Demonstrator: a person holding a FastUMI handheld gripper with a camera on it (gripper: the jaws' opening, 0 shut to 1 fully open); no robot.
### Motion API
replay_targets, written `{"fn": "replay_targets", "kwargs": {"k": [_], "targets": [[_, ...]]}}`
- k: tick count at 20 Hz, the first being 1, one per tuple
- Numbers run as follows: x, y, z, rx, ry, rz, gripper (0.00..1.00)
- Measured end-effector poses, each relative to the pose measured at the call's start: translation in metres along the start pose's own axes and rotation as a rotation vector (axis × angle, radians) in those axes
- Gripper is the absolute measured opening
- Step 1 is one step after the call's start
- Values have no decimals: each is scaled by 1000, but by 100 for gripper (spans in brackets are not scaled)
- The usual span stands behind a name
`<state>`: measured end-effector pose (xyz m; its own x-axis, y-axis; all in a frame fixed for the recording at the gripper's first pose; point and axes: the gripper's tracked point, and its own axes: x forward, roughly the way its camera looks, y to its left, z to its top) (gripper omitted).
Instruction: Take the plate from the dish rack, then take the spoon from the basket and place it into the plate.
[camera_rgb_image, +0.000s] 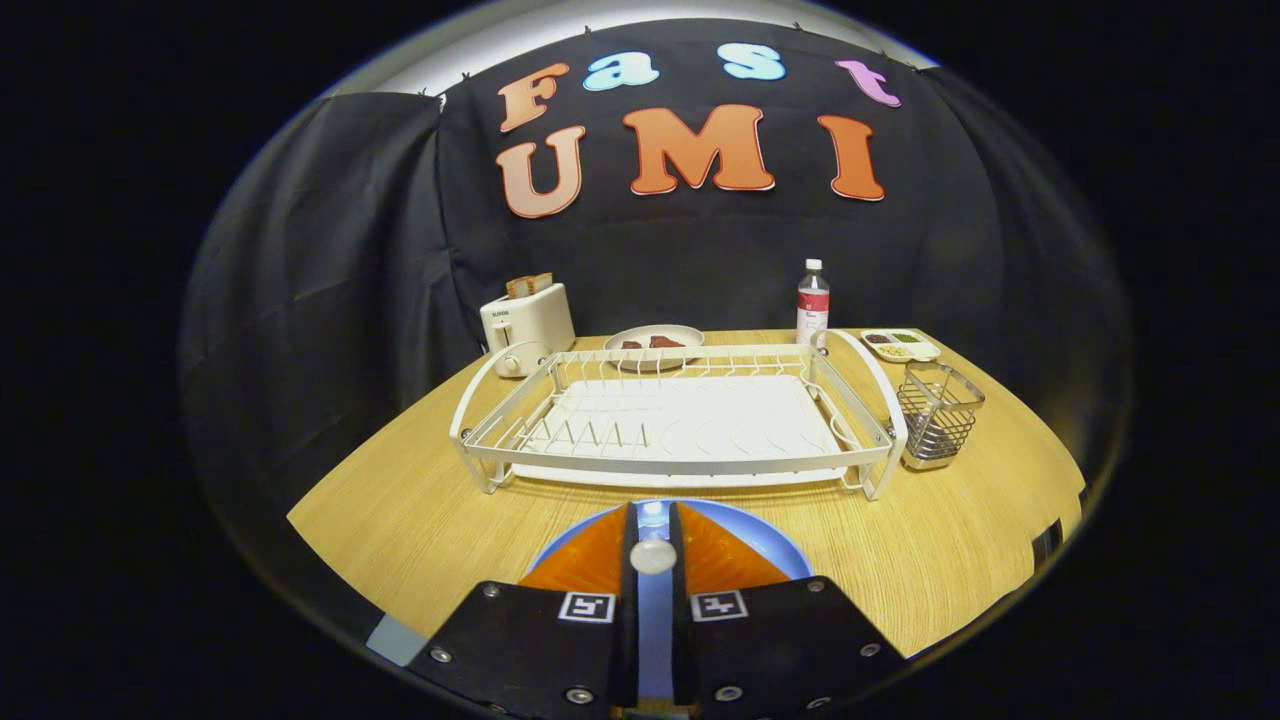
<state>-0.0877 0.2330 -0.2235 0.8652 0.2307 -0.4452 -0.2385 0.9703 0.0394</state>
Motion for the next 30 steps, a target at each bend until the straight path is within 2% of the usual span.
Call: {"fn": "replay_targets", "kwargs": {"k": [2,3,4,5,6,7,9,15,23,30], "targets": [[-8,-5,4,-4,-5,-9,31],[-8,-8,6,-3,-7,-10,51],[-11,-12,8,1,-9,-15,58],[-13,-17,10,5,-12,-21,70],[-15,-23,13,7,-13,-29,76],[-15,-29,16,8,-15,-38,86],[-19,-40,24,15,-28,-54,97],[-38,-82,67,44,-87,-90,98],[-68,-161,133,40,-172,-157,97],[-94,-225,172,38,-238,-200,97]]}}
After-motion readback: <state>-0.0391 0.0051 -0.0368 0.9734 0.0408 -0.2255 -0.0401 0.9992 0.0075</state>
